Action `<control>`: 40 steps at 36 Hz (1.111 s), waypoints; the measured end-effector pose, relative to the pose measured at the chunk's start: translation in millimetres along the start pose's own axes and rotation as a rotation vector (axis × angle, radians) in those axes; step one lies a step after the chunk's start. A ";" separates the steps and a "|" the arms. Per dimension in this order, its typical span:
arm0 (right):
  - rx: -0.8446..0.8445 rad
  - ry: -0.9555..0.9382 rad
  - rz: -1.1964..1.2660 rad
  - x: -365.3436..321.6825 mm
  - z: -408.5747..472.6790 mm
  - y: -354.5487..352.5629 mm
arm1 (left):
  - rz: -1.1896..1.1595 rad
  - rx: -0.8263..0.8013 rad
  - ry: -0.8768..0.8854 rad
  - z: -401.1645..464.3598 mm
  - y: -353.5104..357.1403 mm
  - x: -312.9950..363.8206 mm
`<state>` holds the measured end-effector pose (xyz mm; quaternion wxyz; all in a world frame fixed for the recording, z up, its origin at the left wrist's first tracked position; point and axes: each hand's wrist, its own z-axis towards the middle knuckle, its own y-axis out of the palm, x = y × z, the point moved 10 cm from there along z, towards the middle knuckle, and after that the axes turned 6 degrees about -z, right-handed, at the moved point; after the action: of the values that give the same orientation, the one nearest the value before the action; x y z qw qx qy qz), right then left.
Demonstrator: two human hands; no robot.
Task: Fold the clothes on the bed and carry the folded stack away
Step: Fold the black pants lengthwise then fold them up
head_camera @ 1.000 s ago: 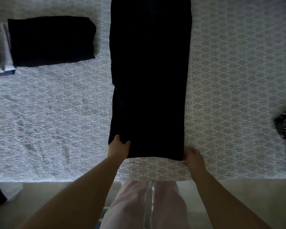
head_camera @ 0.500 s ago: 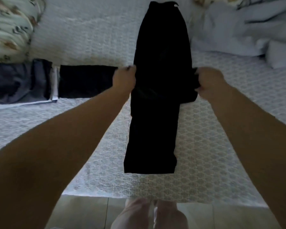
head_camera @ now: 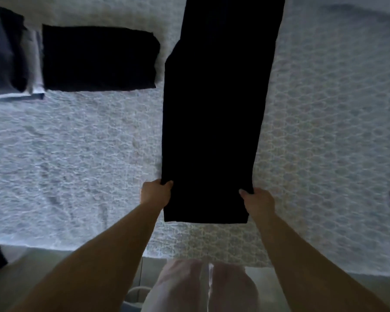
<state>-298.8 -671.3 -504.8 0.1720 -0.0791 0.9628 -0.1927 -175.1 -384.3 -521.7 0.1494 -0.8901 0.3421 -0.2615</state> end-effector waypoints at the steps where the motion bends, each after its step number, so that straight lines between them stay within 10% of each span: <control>1: 0.042 -0.019 -0.010 3.6 2.2 -0.5 | -0.024 0.018 0.004 -0.2 1.0 -4.9; 25: -0.167 0.086 0.186 36.1 -6.1 23.0 | -0.233 -0.317 -0.118 -31.1 46.0 -34.1; 40: -0.082 0.089 0.201 59.5 -18.5 38.5 | -0.132 -0.031 0.018 -20.4 29.5 -53.6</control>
<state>-364.0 -642.7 -521.9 0.1440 0.0196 0.9797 -0.1381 -236.0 -370.5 -537.5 0.1148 -0.9106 0.2879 -0.2733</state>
